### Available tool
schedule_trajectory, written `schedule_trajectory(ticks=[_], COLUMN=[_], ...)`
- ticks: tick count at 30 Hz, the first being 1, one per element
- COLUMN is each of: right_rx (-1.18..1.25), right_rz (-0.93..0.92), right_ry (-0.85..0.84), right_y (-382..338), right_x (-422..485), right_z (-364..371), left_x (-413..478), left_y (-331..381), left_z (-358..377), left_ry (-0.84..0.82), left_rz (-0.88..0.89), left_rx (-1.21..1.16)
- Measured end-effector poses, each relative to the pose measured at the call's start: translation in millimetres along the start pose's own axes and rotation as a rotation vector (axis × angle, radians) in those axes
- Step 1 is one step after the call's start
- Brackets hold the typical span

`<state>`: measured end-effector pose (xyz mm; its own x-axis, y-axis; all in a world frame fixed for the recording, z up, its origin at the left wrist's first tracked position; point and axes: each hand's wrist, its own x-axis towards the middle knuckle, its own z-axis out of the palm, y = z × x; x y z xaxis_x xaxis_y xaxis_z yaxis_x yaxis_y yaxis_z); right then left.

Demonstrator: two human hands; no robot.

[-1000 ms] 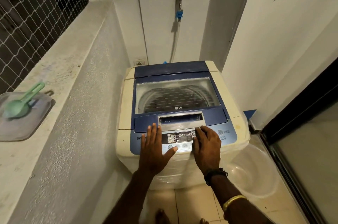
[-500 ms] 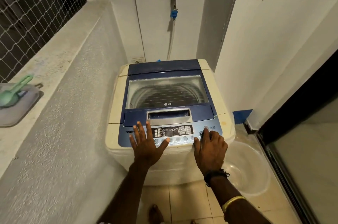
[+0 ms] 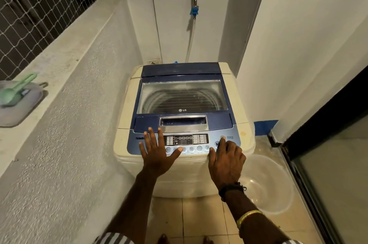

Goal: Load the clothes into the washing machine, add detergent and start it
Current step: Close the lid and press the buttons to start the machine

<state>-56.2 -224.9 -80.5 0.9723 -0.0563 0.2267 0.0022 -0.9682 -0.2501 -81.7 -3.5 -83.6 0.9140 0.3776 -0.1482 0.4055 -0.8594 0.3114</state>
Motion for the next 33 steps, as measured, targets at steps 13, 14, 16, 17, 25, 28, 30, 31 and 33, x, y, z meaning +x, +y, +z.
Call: schedule_trajectory(ticks=[13, 14, 16, 17, 25, 28, 30, 31, 33], right_rx=[-0.004, 0.005, 0.024, 0.032, 0.013, -0.022, -0.029, -0.029, -0.031], right_rz=[0.068, 0.057, 0.024, 0.012, 0.060, 0.108, 0.117, 0.121, 0.134], right_ry=[-0.012, -0.012, -0.021, -0.026, -0.012, -0.008, -0.002, 0.000, -0.001], right_y=[-19.3, -22.0, -27.1, -29.2, -29.2, -25.1, -24.0, -24.2, -25.2], right_x=[-5.3, -7.3, -11.1, -12.1, -4.9, -1.7, 0.1, 0.8, 1.4], right_z=[1.2, 1.6, 2.7, 3.9, 7.8, 8.6, 8.7, 8.7, 8.3], left_x=[-1.9, -2.3, -2.8, -3.0, -3.3, -2.7, -2.2, -1.8, -1.1], left_y=[-10.2, -12.1, -15.4, -17.1, -22.1, -23.0, -23.5, -23.8, -23.5], left_z=[-3.0, -3.0, -4.1, -4.9, -6.3, -5.8, -4.7, -4.1, -3.1], left_ry=[-0.004, 0.000, 0.003, -0.002, -0.009, -0.013, -0.013, -0.012, -0.010], left_rz=[0.058, 0.066, 0.083, 0.093, 0.128, 0.130, 0.130, 0.130, 0.128], left_rx=[-0.004, -0.002, -0.002, -0.001, 0.003, 0.016, 0.016, 0.017, 0.029])
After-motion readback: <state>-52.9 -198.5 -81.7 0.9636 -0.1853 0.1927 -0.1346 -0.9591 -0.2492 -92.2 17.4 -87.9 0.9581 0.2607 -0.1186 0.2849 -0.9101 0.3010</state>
